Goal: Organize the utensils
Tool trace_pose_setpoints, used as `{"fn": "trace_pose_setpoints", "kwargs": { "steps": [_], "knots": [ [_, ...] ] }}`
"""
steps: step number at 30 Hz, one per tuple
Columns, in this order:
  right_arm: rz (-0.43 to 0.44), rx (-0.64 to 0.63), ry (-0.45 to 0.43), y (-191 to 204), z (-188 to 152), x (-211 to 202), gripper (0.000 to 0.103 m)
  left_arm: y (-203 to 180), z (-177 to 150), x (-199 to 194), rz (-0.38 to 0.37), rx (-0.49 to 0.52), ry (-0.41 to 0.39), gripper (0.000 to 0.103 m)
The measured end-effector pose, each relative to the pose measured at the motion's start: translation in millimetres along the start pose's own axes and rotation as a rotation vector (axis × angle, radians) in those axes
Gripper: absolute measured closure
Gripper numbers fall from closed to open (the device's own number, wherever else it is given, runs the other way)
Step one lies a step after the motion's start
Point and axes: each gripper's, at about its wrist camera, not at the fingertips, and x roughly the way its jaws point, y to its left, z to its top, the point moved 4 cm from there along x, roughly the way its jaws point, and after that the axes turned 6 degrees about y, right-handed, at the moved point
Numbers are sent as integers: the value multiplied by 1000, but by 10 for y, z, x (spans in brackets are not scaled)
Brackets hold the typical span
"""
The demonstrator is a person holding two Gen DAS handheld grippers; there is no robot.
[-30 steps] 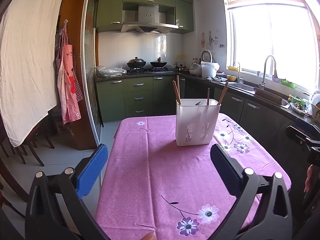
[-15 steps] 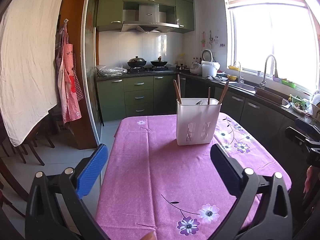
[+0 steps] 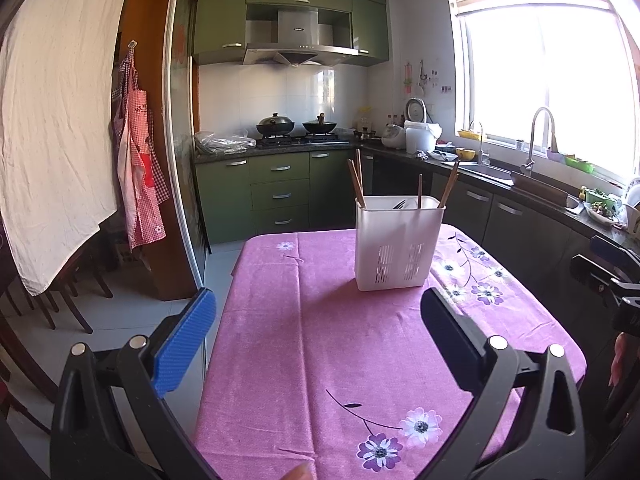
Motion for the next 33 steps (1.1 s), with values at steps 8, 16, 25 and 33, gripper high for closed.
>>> {"fn": "trace_pose_setpoints", "kwargs": {
  "steps": [8, 16, 25, 33],
  "knots": [
    [2, -4, 11, -11, -27, 38, 5, -23, 16, -2, -3, -1, 3, 6],
    [3, -3, 12, -13, -22, 51, 5, -69, 19, 4, -15, -4, 10, 6],
    [7, -5, 19, -24, -40, 87, 5, -70, 20, 24, -24, 0, 25, 6],
    [7, -6, 25, -25, -50, 122, 5, -35, 21, 72, -75, -27, 34, 6]
  ]
}}
